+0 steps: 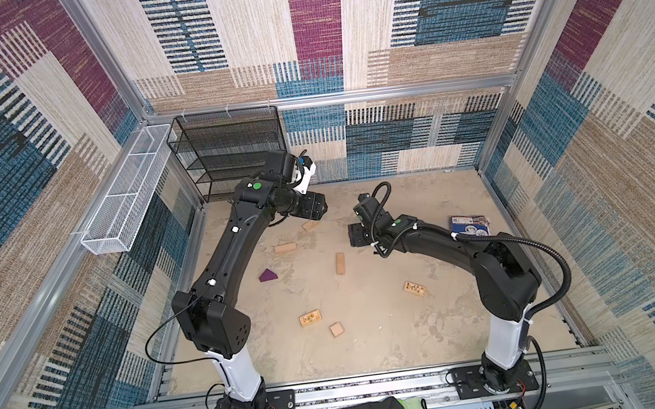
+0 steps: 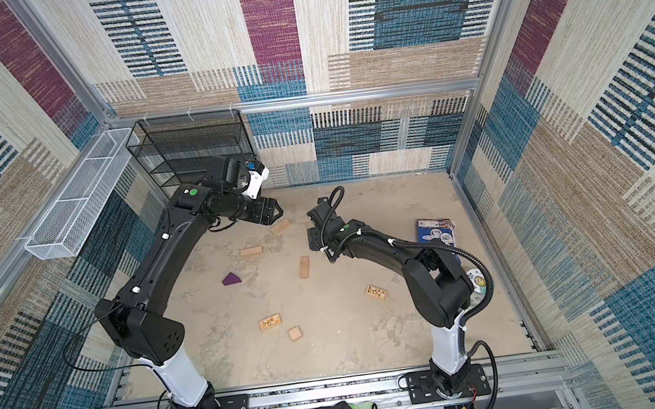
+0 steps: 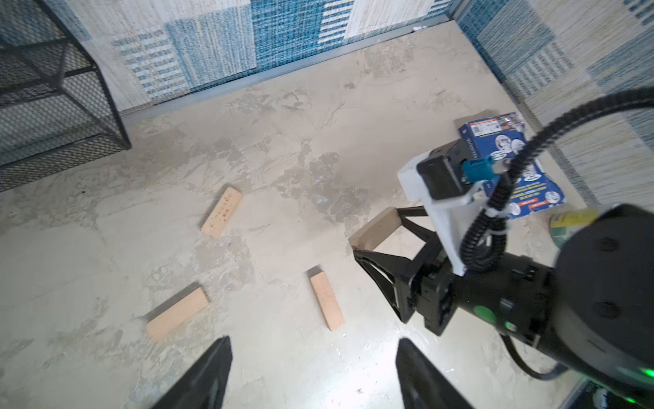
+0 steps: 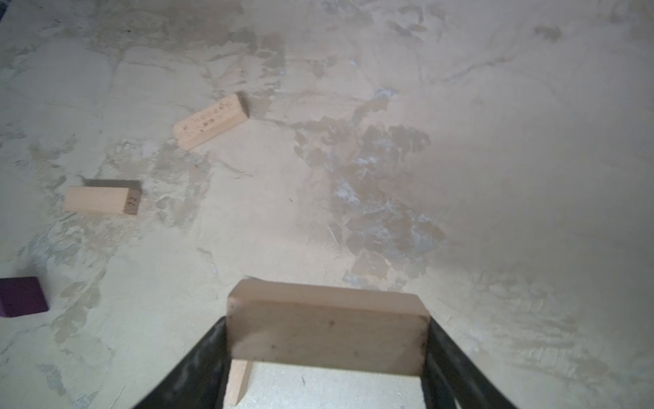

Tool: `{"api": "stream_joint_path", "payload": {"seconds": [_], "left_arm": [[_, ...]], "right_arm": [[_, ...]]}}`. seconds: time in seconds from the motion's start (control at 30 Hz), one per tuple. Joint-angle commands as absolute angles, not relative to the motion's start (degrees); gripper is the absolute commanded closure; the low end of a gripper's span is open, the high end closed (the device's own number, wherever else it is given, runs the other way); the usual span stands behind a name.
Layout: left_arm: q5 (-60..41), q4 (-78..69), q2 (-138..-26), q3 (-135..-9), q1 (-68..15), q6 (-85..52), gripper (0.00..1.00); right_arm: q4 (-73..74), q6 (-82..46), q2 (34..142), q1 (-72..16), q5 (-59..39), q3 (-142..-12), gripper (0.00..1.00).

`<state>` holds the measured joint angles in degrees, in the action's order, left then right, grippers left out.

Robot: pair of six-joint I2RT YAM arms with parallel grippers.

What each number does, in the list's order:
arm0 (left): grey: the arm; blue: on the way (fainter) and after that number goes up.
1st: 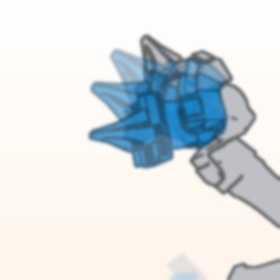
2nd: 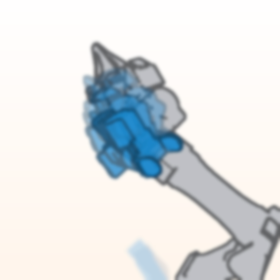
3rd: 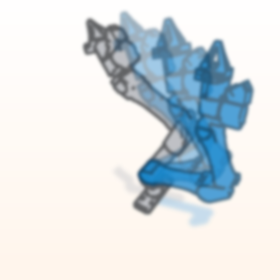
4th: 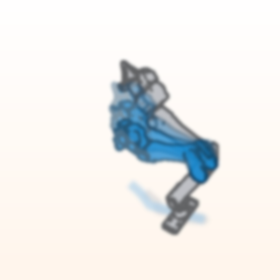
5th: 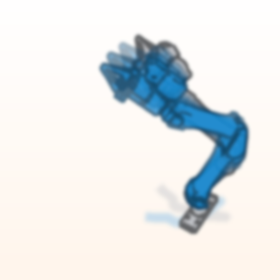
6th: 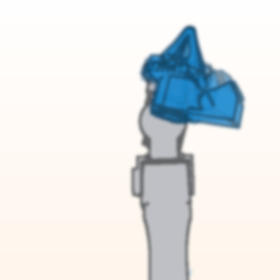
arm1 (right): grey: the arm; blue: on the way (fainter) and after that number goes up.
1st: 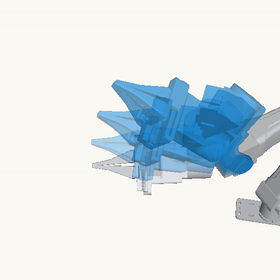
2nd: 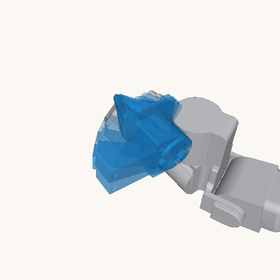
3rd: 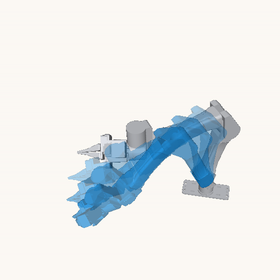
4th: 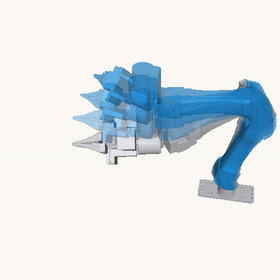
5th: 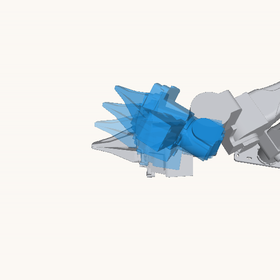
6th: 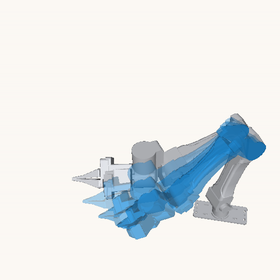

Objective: Build the wood block tower
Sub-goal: 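Grasp the flat wooden block with the right gripper and lift it, then carry the block over the standing block while the left arm swings toward it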

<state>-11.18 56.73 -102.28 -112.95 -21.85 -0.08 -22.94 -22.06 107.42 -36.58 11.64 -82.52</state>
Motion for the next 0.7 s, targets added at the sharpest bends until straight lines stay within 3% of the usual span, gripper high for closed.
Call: {"api": "stream_joint_path", "payload": {"seconds": [0.0,0.1,0.2,0.37,0.53,0.67], "left_arm": [[-6.3,56.7,-100.2,-111.0,-21.5,-0.1,0.22],[-3.4,54.4,-97.4,-106.7,-21.4,0.0,0.22],[-0.8,53.2,-95.5,-104.9,-21.3,0.2,0.22],[3.6,51.9,-92.1,-102.7,-21.3,1.3,0.23],[8.1,47.0,-86.1,-96.0,-21.3,2.8,0.24],[5.6,44.7,-79.3,-88.6,-21.3,2.7,0.24]], "right_arm": [[-28.5,-22.6,109.1,-37.1,14.0,-86.7,0.55],[-35.9,-31.3,111.3,-41.0,23.3,-90.3,0.55],[-41.1,-40.2,114.1,-44.4,26.1,-94.5,0.55],[-46.2,-51.7,119.1,-47.1,23.1,-100.2,0.54],[-48.3,-54.2,123.7,-48.1,20.9,-105.0,0.52],[-53.2,-54.9,128.3,-48.2,19.4,-110.7,0.52]]}}
